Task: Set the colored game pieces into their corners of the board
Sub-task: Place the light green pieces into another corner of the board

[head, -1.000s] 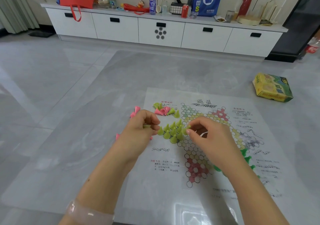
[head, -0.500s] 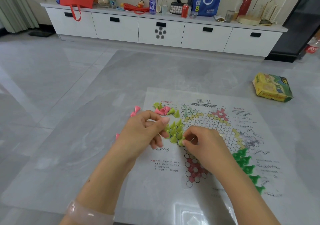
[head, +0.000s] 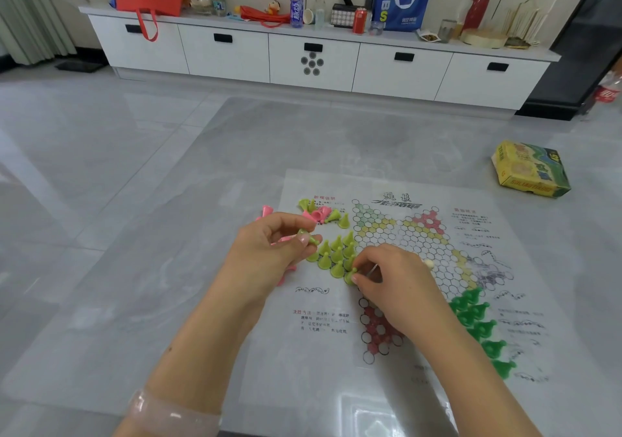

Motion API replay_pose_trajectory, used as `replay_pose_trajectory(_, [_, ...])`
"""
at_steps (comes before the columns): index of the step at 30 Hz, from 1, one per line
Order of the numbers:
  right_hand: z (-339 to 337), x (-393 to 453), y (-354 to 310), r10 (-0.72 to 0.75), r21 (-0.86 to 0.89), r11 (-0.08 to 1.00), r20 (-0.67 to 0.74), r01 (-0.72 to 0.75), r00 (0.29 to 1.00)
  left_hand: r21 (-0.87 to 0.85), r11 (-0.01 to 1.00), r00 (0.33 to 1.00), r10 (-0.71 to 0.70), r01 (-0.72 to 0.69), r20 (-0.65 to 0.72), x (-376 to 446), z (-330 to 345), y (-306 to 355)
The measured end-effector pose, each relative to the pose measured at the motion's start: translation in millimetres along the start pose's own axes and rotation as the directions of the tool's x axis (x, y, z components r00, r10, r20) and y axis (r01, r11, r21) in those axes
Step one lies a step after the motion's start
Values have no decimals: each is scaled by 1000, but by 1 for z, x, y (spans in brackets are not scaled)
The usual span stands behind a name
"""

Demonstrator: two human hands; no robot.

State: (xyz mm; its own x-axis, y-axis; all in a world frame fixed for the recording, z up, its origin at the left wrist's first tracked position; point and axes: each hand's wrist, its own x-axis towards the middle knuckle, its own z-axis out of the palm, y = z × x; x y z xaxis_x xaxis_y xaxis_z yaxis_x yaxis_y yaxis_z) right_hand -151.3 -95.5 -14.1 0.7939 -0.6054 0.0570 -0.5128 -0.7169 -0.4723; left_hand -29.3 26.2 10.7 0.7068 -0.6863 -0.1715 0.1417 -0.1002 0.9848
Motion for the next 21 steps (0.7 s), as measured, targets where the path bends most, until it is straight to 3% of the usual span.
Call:
replay_pose_trajectory(12, [-7,-4,-2,-20,46,999,-26,22,999,-34,999,1000,-10,10,19,-1,3,2])
replay_pose_trajectory(16, [-16,-6,-16,-69,270,956,-181,117,981,-32,999,998,-28,30,62,-3,10,1])
replay_pose_trajectory(18, [-20,-8,-23,-53,423,896,-196,134,979,-24,999,994,-25,28,105,-4,15,0])
replay_pose_trajectory(21, [-19,-8,-25,-69,506,848,-187,156,980,-26,999,989,-15,19,144,-8,23,-3])
